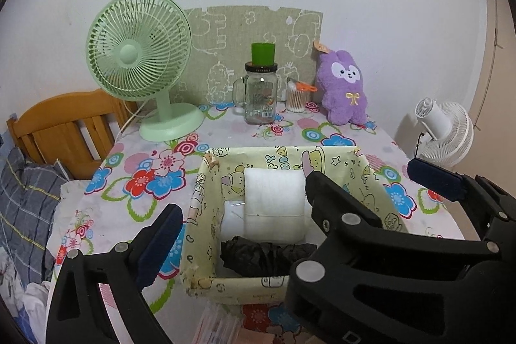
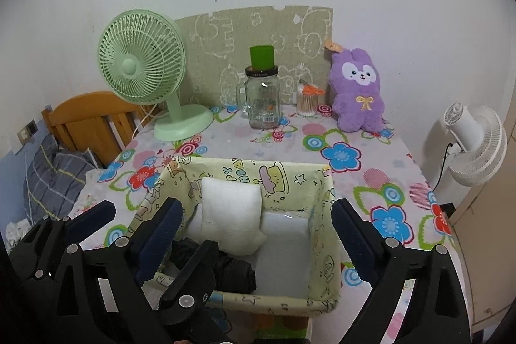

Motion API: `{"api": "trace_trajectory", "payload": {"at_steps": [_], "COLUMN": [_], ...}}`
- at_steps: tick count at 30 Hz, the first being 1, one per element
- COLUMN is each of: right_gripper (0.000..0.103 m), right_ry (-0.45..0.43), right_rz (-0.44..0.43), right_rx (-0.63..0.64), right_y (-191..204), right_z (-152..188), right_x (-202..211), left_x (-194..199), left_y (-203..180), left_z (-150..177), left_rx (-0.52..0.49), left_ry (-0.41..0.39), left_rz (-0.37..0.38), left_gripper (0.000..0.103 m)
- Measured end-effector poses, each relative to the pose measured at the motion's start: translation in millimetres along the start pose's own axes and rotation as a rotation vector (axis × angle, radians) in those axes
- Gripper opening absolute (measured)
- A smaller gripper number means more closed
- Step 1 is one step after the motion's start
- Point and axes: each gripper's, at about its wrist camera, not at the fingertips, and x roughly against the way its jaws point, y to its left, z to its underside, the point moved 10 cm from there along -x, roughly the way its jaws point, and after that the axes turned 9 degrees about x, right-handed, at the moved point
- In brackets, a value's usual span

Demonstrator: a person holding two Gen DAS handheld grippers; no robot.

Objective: Organize soft objects
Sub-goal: 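Open both tools and withdraw them up out of the box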

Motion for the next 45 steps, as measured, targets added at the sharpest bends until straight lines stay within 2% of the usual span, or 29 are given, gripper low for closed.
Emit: {"api": "trace_trajectory", "payload": {"at_steps": [8,21,34,45], "right_gripper": [0.103,0.103,0.103,0.103], "right_ry": [-0.030,-0.076,-0.086,-0.113], "right_rz": [0.015,0.008,0.069,0.051], "right_rx": [0.006,0.007,0.020,0.022], "right_y": [0,2,-2,-2], "right_z": [-3,6,23,41], "right_x": [27,68,100,119], "left_x": [26,62,83,100], "left_y": [-4,-12,-20,-28], "left_z": [-3,6,25,45], "left_rx": [-0.006,-0.015,-0.019,-0.036], "left_ry": [-0.040,-0.089,-0.094,-0.121], "left_rz": [-0.010,-0.020,0.008,0.012], "left_gripper": [0.103,0.103,0.103,0.103]}}
